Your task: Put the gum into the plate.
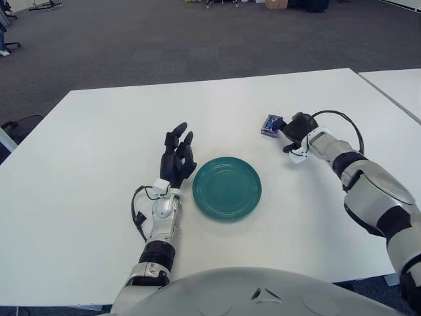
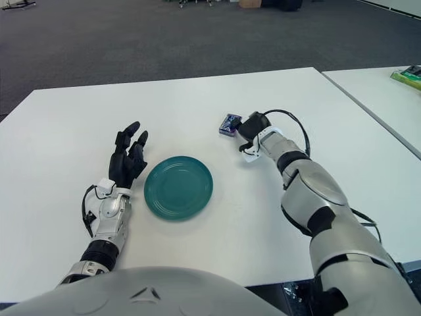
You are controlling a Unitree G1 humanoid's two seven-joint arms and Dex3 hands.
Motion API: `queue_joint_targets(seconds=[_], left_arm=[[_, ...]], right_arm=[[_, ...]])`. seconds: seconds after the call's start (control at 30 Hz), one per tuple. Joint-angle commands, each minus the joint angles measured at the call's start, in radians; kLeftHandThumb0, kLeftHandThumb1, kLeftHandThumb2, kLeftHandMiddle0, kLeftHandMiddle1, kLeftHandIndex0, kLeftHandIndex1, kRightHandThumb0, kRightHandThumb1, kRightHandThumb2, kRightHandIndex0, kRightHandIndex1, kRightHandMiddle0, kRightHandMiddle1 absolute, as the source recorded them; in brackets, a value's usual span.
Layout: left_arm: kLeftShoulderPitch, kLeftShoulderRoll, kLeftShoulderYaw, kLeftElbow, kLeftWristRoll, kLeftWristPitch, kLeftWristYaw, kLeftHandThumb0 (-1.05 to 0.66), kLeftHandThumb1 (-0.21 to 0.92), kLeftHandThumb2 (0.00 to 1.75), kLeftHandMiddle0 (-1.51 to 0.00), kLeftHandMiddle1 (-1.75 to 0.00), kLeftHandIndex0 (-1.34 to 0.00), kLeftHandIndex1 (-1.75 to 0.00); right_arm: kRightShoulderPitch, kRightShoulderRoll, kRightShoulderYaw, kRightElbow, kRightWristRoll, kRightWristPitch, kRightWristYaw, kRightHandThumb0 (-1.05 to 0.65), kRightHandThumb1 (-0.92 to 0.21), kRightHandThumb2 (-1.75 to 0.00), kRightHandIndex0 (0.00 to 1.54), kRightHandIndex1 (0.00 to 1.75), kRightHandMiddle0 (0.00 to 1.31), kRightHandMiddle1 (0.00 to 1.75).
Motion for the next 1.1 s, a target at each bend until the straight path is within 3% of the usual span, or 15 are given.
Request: queue_joint_targets(seconds=[0.0, 0.13, 0.33, 0.63, 0.87, 1.07], left_arm=[[0.100, -0.096, 0.002, 0.167, -0.029, 0.010, 0.000, -0.84, 0.92, 0.74, -0.46, -0.01, 0.00, -0.80], [0.083, -0.091, 0.009, 0.195, -0.032, 0.010, -0.008, -0.85, 0.92, 0.74, -0.46, -0.01, -0.01, -0.80], [0.071, -0.093, 0.016, 0.205, -0.049, 0.001, -0.041, -0.86, 0.92, 0.74, -0.47, -0.01, -0.03, -0.82], [0.071, -0.098, 0.029, 0.197, -0.078, 0.006, -0.082, -0.85, 0.92, 0.73, -0.47, -0.01, -0.04, -0.81], [0.079, -0.095, 0.030, 0.192, -0.054, -0.003, -0.059, -0.85, 0.92, 0.73, -0.48, -0.01, -0.04, -0.81], [0.078, -0.090, 0.030, 0.197, -0.040, -0.005, -0.050, -0.85, 0.92, 0.73, -0.48, -0.01, -0.03, -0.80]], right_arm=[[0.060, -0.046, 0.021, -0.064, -0.020, -0.079, 0.088, -0.71, -0.92, -0.72, 0.59, 0.06, 0.00, 0.49], [0.068, -0.099, -0.001, -0.157, 0.000, -0.110, 0.120, -0.72, -0.92, -0.73, 0.60, 0.06, 0.00, 0.50], [0.141, -0.183, -0.052, -0.277, 0.027, -0.126, 0.106, -0.75, -0.92, -0.78, 0.64, 0.06, 0.00, 0.54], [0.301, -0.345, -0.164, -0.576, 0.061, -0.147, 0.137, -0.76, -0.92, -0.79, 0.56, 0.01, 0.00, 0.54], [0.409, -0.424, -0.266, -0.776, 0.105, -0.179, 0.191, -0.77, -0.92, -0.80, 0.52, 0.00, 0.00, 0.54], [0.547, -0.508, -0.374, -0.985, 0.152, -0.202, 0.224, -0.78, -0.92, -0.80, 0.50, 0.00, 0.00, 0.55]])
